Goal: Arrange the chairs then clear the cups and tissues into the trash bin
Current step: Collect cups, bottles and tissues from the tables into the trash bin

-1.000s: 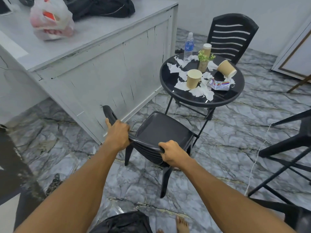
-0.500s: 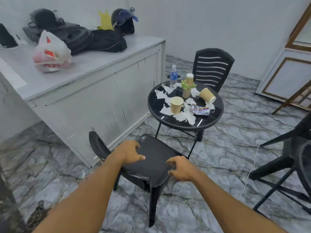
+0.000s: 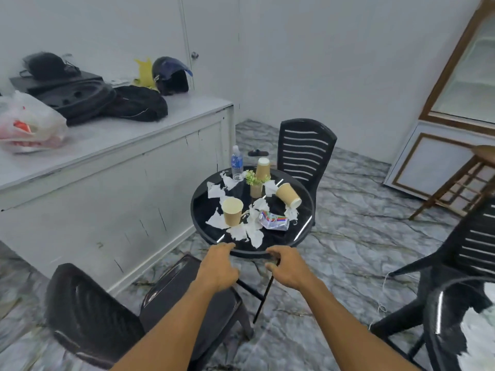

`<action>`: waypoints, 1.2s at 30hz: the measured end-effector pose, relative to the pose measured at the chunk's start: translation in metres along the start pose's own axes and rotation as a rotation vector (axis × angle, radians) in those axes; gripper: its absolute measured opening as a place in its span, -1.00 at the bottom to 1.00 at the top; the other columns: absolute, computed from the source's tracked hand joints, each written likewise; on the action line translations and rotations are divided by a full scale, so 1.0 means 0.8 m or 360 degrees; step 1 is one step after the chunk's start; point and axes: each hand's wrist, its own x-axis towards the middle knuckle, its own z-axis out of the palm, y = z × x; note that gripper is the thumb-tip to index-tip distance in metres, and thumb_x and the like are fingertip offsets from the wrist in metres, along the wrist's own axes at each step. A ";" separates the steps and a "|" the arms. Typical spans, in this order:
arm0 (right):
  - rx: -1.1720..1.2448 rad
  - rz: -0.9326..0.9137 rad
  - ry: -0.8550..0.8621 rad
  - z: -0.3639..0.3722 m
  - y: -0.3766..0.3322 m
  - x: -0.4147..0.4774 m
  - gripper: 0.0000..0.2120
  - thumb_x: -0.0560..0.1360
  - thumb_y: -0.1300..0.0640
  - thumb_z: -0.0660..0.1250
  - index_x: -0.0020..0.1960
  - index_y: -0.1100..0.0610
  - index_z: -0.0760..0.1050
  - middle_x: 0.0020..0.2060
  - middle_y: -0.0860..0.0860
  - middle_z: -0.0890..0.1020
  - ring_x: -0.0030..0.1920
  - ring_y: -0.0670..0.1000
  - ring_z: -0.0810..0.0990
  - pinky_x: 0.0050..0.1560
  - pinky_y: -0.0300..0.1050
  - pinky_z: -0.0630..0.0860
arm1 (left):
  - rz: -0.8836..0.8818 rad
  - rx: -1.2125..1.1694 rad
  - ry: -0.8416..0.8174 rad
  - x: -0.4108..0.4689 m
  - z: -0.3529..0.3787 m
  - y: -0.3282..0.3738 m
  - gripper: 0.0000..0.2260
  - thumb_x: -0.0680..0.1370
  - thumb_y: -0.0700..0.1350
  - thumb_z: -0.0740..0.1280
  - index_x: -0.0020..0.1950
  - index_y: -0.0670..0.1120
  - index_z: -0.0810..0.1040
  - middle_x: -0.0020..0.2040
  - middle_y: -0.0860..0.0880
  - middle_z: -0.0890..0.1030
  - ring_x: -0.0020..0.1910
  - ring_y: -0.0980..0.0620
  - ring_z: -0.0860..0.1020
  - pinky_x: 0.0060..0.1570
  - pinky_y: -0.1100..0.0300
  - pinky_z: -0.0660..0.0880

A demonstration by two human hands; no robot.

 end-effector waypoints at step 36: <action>-0.0925 -0.0158 -0.0541 0.010 0.118 0.428 -0.25 0.30 0.05 0.46 0.39 -0.01 0.17 0.20 0.02 0.49 0.22 0.12 0.46 0.19 0.09 0.47 | -0.0622 -0.0120 0.0490 0.370 0.078 -0.042 -0.13 0.29 0.14 0.55 0.50 0.03 0.24 0.43 -0.01 0.38 0.40 -0.05 0.31 0.34 -0.09 0.40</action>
